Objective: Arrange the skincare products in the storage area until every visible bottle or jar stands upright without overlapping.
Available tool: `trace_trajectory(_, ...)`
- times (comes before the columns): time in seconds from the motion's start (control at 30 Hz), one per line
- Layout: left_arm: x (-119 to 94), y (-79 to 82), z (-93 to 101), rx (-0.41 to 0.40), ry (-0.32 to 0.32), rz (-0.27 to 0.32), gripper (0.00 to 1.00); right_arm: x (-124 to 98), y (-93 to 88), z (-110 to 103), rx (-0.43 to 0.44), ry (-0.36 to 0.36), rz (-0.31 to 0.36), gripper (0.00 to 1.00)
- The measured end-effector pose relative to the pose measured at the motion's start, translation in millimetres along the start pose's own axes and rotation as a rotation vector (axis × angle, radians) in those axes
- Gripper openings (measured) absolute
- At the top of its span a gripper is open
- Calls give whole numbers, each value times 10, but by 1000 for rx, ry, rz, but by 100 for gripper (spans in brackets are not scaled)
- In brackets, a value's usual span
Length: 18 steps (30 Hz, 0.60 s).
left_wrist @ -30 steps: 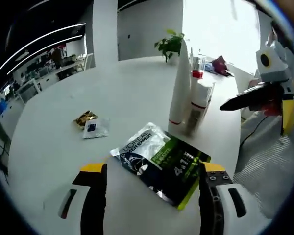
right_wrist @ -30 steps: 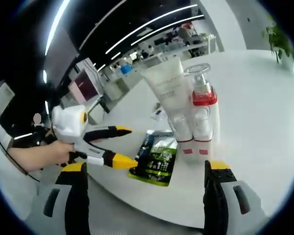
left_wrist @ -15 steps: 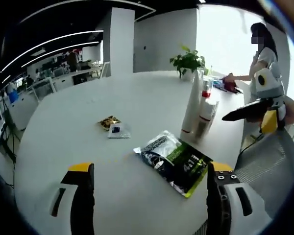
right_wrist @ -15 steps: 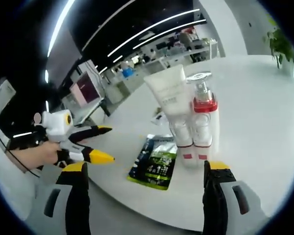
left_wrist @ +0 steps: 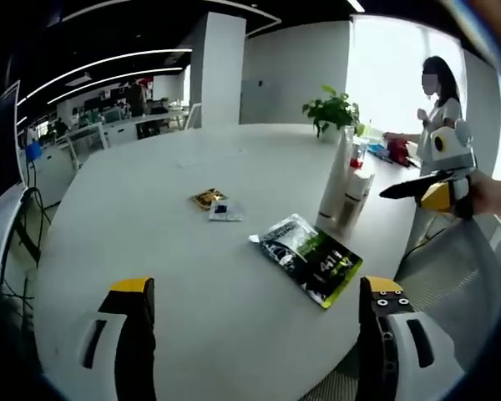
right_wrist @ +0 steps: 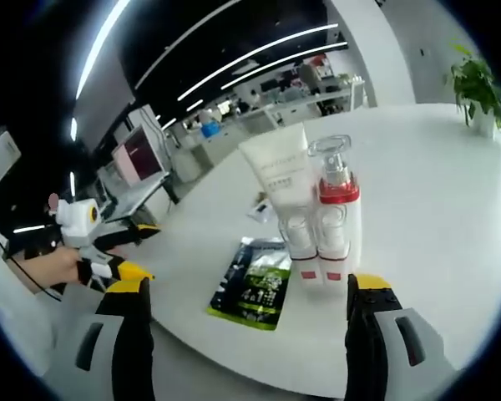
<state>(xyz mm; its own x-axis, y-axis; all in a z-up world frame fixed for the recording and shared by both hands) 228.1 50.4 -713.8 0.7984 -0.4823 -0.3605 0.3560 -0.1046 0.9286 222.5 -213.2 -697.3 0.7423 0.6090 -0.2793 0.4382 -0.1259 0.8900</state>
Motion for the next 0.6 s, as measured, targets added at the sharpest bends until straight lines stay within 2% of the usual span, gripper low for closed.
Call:
trace_trajectory(0.27, -259, -55, -116, -47, 16, 8, 99, -80, 79, -68, -27, -8, 22, 96)
trace_trajectory(0.5, -421, -36, -118, -71, 45, 34, 99, -139, 91, -86, -45, -15, 35, 96)
trace_trajectory(0.6, -452, 44, -140, -71, 64, 64, 99, -156, 104, -55, -49, -17, 37, 95)
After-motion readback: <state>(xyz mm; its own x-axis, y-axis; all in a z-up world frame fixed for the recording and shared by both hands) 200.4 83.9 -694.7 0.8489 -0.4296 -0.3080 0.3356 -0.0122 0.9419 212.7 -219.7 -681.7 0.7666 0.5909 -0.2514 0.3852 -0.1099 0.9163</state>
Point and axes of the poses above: the point that each gripper's makers call its tool centre point, and the gripper's own axes: x roughly forward along the fingers, z roughly to its right, y roughly out of its top, the point moved 4 cm from there along -x, roughly backward along the fingers, and after that the axes turned 11 degrees about z, right-handed, at the moved point
